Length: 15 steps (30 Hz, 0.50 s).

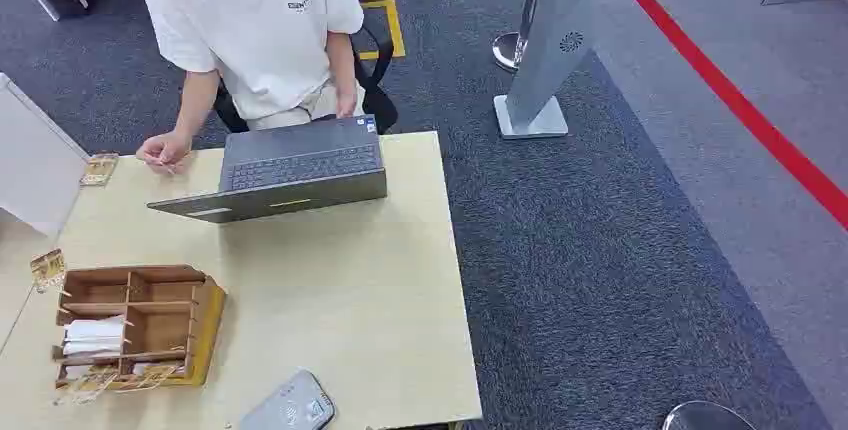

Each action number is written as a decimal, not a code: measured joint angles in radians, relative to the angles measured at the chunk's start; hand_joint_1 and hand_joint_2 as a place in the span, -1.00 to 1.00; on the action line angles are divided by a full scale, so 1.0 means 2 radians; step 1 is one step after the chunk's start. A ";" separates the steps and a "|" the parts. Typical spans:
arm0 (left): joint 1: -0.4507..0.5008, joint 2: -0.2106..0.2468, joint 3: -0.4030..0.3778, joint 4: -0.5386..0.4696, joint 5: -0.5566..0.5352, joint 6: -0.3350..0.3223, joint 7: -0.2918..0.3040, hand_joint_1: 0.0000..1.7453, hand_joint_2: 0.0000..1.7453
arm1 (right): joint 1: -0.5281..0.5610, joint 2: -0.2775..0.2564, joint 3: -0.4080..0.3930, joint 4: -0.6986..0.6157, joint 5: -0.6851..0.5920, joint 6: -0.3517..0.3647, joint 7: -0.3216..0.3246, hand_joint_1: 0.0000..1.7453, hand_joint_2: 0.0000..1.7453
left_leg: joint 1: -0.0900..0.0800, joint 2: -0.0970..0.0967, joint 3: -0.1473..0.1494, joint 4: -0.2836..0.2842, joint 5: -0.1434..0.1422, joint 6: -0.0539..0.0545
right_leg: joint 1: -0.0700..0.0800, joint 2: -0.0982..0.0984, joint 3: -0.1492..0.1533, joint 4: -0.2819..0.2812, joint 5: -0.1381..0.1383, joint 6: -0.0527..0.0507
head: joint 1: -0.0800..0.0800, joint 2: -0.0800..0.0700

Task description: Pass the card to the sensor for recognition and then transmit it.

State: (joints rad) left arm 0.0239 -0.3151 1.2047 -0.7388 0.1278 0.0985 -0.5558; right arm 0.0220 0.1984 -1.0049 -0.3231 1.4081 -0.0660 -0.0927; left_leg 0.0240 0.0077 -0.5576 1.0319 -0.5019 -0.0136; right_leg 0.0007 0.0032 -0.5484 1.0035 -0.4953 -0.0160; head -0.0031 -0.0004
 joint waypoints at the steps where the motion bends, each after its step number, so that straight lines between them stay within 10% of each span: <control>1: -0.001 0.004 0.000 -0.008 0.001 -0.006 -0.003 -1.00 1.00 | 0.000 0.001 -0.007 -0.001 0.009 0.000 0.002 -1.00 1.00 | 0.000 0.000 0.000 0.000 0.000 0.000 | 0.000 0.000 0.000 0.000 0.000 0.000 | 0.000 0.000; 7: -0.014 0.039 0.015 -0.028 -0.020 -0.035 -0.039 -1.00 1.00 | -0.002 0.007 -0.040 -0.005 0.060 0.001 0.004 -1.00 1.00 | 0.000 0.000 0.000 0.000 0.001 0.000 | 0.000 0.000 0.000 0.000 0.000 0.000 | 0.000 0.000; 8: -0.014 0.039 0.015 -0.028 -0.023 -0.039 -0.044 -1.00 -1.00 | -0.002 0.007 -0.042 -0.006 0.064 0.001 0.004 -1.00 1.00 | 0.000 0.000 0.000 0.000 0.001 0.000 | 0.000 0.000 0.000 0.000 0.000 0.000 | 0.000 0.000; 15: -0.016 0.043 0.025 -0.076 -0.031 -0.111 -0.068 -1.00 -1.00 | -0.002 0.014 -0.058 -0.008 0.075 0.001 0.008 -1.00 1.00 | 0.000 0.000 0.000 0.000 0.001 0.001 | 0.000 0.000 0.000 0.000 0.000 0.000 | 0.000 0.000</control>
State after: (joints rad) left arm -0.0084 -0.2289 1.2543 -0.8898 0.0652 -0.1242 -0.6924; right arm 0.0189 0.2262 -1.1215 -0.3395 1.5572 -0.0633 -0.0774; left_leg 0.0237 0.0074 -0.5578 1.0317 -0.5005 -0.0125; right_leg 0.0005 0.0030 -0.5481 1.0040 -0.4952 -0.0160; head -0.0031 -0.0004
